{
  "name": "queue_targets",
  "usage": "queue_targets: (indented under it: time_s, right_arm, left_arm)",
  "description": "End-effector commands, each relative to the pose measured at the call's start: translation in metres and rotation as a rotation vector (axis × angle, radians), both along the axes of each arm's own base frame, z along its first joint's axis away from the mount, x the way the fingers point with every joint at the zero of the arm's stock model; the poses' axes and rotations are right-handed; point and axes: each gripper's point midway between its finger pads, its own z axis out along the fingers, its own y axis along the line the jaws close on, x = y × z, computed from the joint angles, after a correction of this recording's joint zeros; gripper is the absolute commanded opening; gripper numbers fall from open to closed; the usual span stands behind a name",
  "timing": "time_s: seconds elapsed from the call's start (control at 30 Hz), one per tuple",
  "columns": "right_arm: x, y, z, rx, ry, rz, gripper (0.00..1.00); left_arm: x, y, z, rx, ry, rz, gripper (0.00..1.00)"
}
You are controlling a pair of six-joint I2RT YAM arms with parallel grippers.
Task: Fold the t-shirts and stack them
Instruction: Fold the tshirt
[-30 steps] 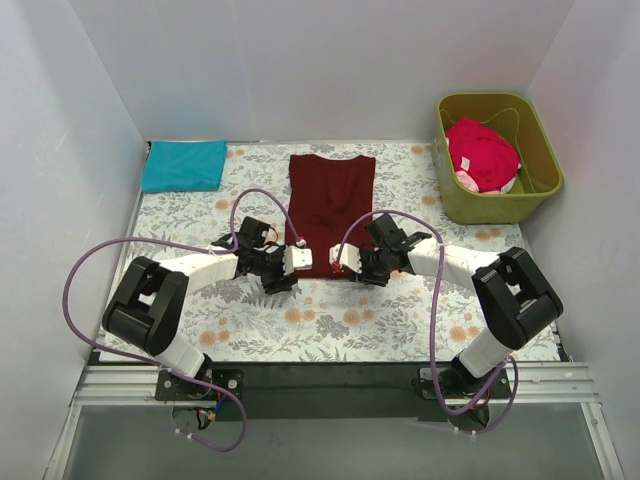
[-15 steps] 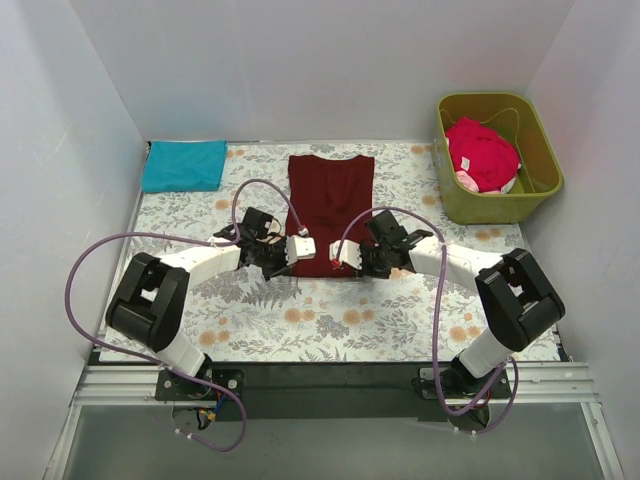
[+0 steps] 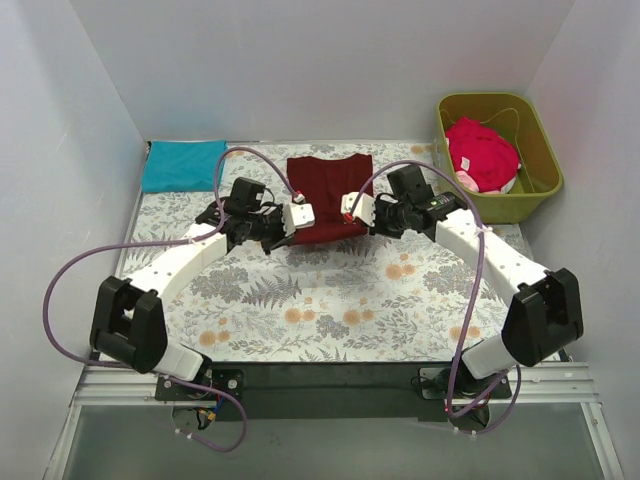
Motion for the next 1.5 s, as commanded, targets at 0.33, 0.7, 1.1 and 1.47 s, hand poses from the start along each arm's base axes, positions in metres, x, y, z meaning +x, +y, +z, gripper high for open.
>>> queue_targets:
  time_s: [0.33, 0.7, 1.1, 1.47]
  right_arm:
    - [-0.143, -0.025, 0.03, 0.019, 0.173, 0.153, 0.01]
    - [-0.07, -0.009, 0.025, -0.027, 0.197, 0.15, 0.01]
    - [0.036, 0.019, -0.067, -0.025, 0.38, 0.071, 0.01]
    - [-0.026, 0.002, -0.12, -0.054, 0.565, 0.004, 0.01]
  left_arm:
    - [-0.123, 0.016, 0.077, -0.152, 0.177, -0.077, 0.0]
    - [-0.021, 0.018, 0.066, -0.166, 0.222, 0.11, 0.0]
    - [0.059, 0.028, -0.058, -0.091, 0.364, 0.225, 0.0]
    - [0.012, 0.036, -0.09, -0.024, 0.464, 0.212, 0.0]
